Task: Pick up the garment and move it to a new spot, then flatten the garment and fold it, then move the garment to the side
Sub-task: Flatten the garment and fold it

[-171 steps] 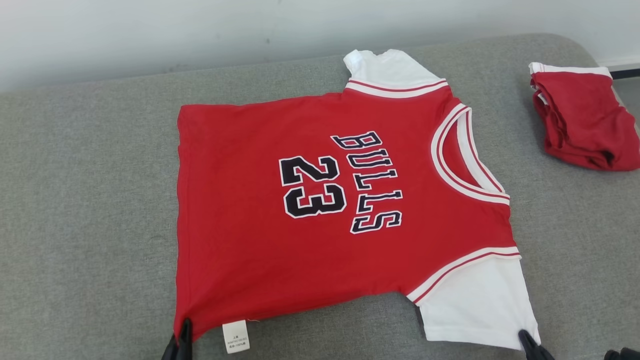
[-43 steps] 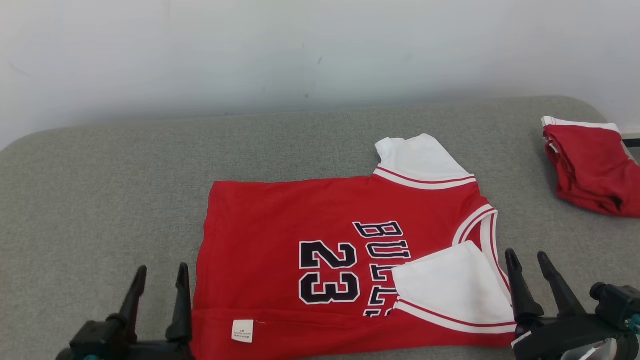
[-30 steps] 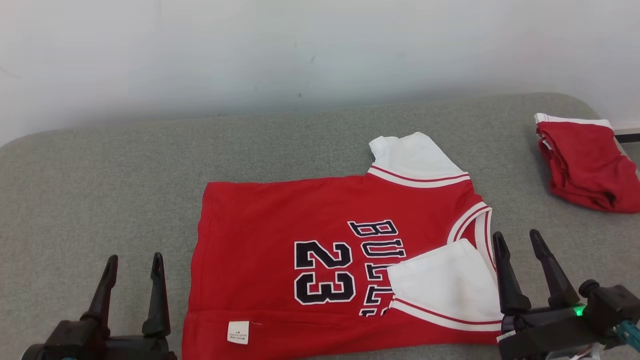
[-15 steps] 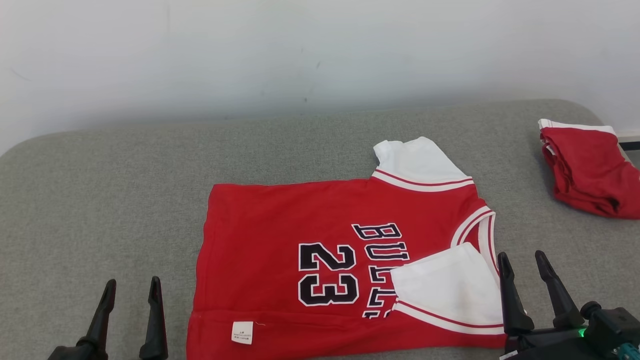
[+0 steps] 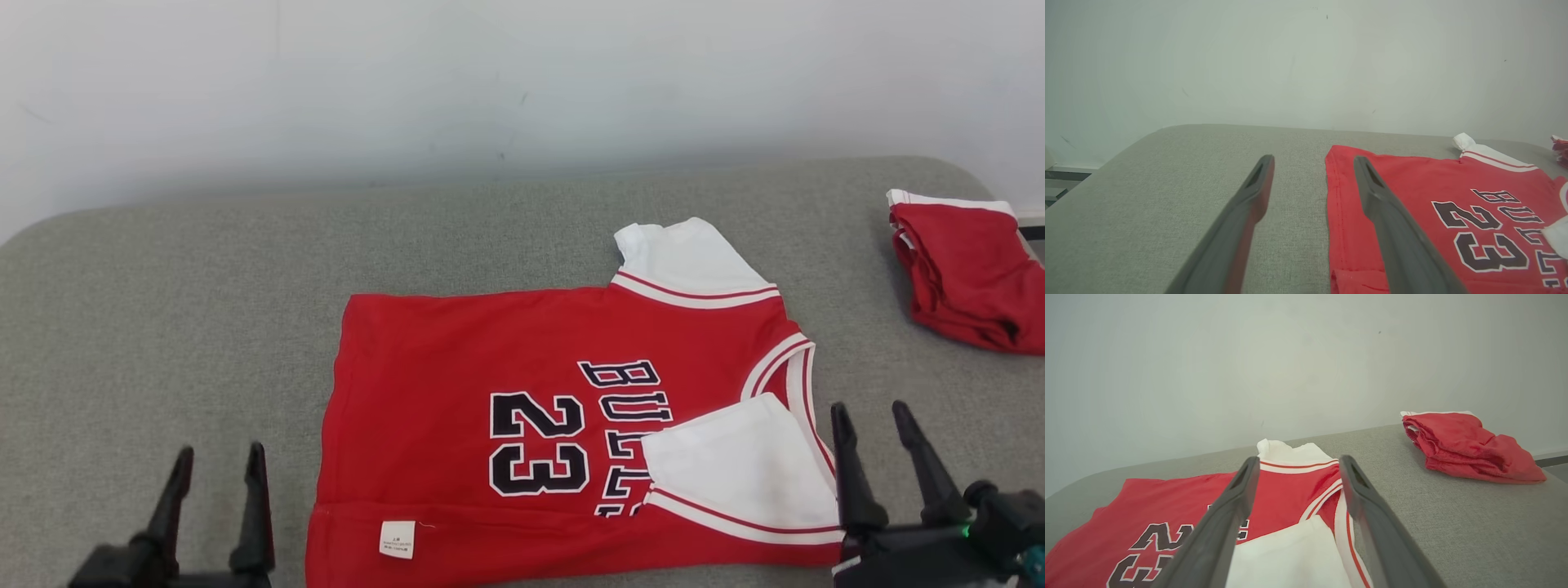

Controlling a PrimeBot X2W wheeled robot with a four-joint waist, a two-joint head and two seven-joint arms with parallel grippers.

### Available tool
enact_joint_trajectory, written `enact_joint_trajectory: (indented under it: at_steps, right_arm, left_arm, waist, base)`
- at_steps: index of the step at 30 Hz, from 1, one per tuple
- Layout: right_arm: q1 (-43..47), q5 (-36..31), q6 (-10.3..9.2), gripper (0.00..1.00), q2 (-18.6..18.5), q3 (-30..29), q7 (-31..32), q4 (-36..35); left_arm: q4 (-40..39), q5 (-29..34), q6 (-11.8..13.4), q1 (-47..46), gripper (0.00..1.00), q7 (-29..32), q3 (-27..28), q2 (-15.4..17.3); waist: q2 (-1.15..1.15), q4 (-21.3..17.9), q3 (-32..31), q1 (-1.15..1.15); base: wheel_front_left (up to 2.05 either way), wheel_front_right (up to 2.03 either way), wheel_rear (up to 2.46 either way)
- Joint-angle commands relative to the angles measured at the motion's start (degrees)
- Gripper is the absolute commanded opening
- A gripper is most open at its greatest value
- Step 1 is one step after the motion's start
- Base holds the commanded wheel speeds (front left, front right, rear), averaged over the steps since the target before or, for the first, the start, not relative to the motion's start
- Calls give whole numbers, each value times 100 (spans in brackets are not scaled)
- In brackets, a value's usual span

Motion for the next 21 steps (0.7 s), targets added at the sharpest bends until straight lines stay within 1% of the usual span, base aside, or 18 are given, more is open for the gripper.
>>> enact_joint_trajectory:
  at_steps: [1, 5, 6, 9, 16, 21]
  right_arm:
    - [-114, 13, 1, 100, -60, -26, 1, 27]
    - [-532, 17, 1, 100, -255, 17, 73, 301]
    - [-870, 50, 1, 100, -389, 57, 153, 455]
    - [-1398, 135, 1, 100, -554, 84, 295, 690]
    - [-2847, 394, 1, 100, -968, 340, 745, 1277]
    - [-3860, 574, 1, 100, -1204, 685, 940, 1742]
  left_arm:
    - [44, -11, -23, -154, 100, -2, 22, 59]
    - [318, -164, -87, -699, 100, -1, -24, 234]
    - [492, -223, -97, -1064, 100, 47, -132, 394]
    - [737, -400, -131, -1698, 100, 291, -361, 610]
    - [1180, -981, -131, -3306, 100, 1035, -1270, 1306]
    - [1577, -1499, -128, -4251, 100, 1517, -1881, 1658]
  waist:
    - [0, -2, 47, 0]
    - [0, -12, 238, 0]
    - [0, -10, 372, 0]
    - [0, 16, 635, 0]
    - [0, 54, 1450, 0]
    - [0, 62, 1926, 0]
  base:
    - [0, 0, 0]
    - [0, 0, 0]
    - [0, 0, 0]
    - [0, 0, 0]
    - [0, 0, 0]
    - [0, 0, 0]
